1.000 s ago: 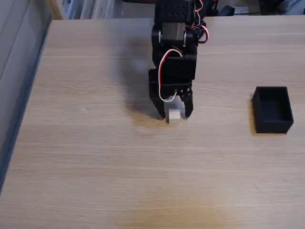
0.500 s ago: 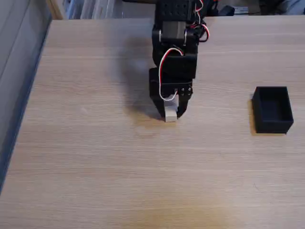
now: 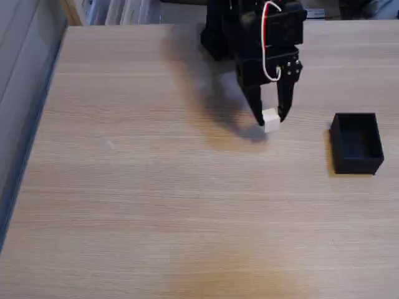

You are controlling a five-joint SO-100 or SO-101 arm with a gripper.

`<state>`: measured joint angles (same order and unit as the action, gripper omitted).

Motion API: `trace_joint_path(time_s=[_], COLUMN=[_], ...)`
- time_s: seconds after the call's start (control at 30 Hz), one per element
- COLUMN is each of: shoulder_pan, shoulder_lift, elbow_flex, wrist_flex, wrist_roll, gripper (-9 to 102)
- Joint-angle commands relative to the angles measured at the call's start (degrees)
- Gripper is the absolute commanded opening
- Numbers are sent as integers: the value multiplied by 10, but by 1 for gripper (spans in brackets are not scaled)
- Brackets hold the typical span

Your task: Pick a white block and place it in the black box.

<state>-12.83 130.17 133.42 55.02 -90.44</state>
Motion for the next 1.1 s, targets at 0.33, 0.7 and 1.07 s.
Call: trace_joint_path(time_s=[0.33,0.7,1.07], shoulder_pan=[-178,-211,-220], shoulder_lift=[-105,-235,-295], elbow_flex=[-149,-236,-310], wrist_flex=[-61,-76,-62], wrist_roll=[77,134,143], gripper=[0,0,17])
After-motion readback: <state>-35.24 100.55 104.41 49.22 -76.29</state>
